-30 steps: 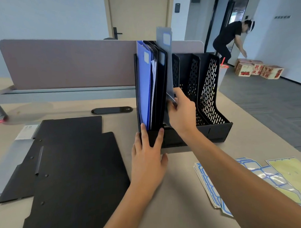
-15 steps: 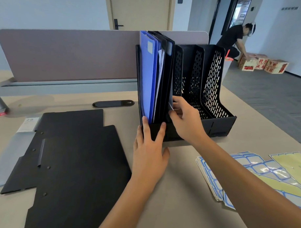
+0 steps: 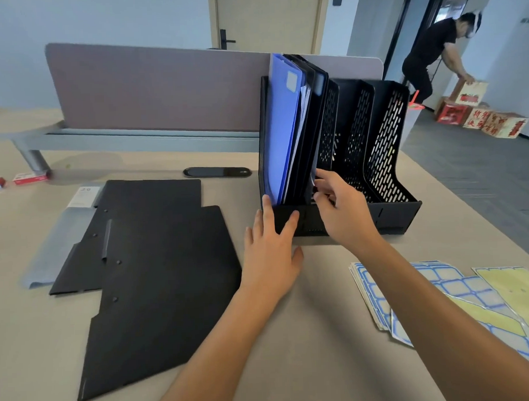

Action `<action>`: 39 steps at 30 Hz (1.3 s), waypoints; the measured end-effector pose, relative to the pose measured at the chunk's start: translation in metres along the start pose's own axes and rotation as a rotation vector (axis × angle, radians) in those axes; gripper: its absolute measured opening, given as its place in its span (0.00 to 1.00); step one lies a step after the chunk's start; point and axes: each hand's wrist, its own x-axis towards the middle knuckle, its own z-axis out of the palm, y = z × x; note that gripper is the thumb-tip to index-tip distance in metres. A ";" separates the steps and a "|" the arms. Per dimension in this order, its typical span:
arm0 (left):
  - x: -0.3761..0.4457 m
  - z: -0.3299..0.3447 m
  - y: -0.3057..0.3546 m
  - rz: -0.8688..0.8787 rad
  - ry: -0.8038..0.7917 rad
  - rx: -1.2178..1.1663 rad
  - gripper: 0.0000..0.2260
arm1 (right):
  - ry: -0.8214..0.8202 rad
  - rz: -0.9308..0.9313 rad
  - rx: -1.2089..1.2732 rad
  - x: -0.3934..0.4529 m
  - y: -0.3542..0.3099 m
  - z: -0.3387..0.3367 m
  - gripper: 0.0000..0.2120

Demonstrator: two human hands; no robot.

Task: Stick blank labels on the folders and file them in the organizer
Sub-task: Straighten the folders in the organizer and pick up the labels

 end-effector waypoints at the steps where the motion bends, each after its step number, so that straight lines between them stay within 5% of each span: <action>1: -0.005 -0.005 -0.001 -0.007 0.000 -0.006 0.30 | 0.008 0.007 -0.011 -0.006 -0.005 -0.001 0.22; 8: -0.080 -0.050 -0.039 -0.265 -0.010 0.033 0.26 | -0.022 0.031 0.023 -0.071 -0.050 0.018 0.18; 14: -0.165 -0.079 -0.086 -0.455 -0.050 0.147 0.27 | -0.279 -0.010 -0.114 -0.137 -0.088 0.077 0.20; 19: -0.213 -0.076 -0.088 -0.428 -0.085 0.203 0.28 | -0.461 -0.058 -0.369 -0.186 -0.092 0.102 0.27; 39: -0.291 -0.048 0.040 -0.281 -0.011 0.158 0.27 | -0.271 0.027 -0.429 -0.330 -0.039 -0.003 0.28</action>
